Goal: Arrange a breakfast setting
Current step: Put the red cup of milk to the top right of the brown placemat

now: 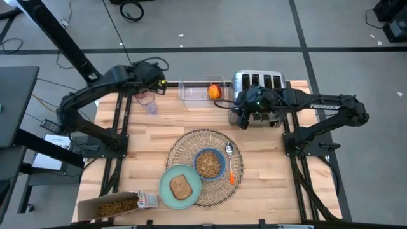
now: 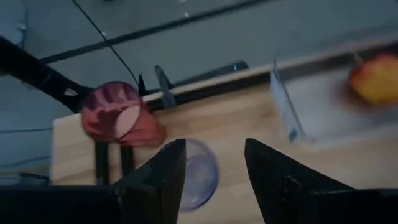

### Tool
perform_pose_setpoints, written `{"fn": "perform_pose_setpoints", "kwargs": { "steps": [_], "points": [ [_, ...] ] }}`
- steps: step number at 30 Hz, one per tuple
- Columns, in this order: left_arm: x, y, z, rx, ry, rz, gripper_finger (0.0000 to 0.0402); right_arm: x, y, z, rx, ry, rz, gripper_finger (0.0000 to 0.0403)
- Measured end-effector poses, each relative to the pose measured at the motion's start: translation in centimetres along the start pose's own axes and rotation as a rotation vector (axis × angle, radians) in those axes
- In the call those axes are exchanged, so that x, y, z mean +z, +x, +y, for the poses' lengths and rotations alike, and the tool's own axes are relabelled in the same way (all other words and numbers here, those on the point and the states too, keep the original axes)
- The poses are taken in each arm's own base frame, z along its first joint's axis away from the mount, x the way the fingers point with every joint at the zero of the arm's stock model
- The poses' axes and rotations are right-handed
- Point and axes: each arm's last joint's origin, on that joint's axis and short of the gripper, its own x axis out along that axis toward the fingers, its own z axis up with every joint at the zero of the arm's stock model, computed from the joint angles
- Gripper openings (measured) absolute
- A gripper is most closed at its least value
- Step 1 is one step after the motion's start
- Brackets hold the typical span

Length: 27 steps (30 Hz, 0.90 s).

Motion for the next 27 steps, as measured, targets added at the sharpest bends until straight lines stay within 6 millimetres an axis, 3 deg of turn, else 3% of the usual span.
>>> {"fn": "perform_pose_setpoints", "kwargs": {
  "steps": [5,11,20,27],
  "points": [
    [-1.4,3.3,-0.4,0.098,-0.21,-0.013,0.0171,0.0,0.1,-0.2,0.057,-0.037,0.01,0.0158],
    [-2.3,7.5,1.8,0.258,-0.462,0.059,0.0171,0.0,0.1,0.0,0.123,-0.111,0.013,0.0158],
    [-0.5,9.7,4.4,0.236,-0.399,0.134,0.0171,0.0,0.2,-0.4,0.147,-0.185,0.011,0.0158],
    [0.2,11.2,4.7,0.186,-0.272,0.183,0.0171,0.1,0.3,-0.8,0.136,-0.175,0.012,0.0158]
  ]
}}
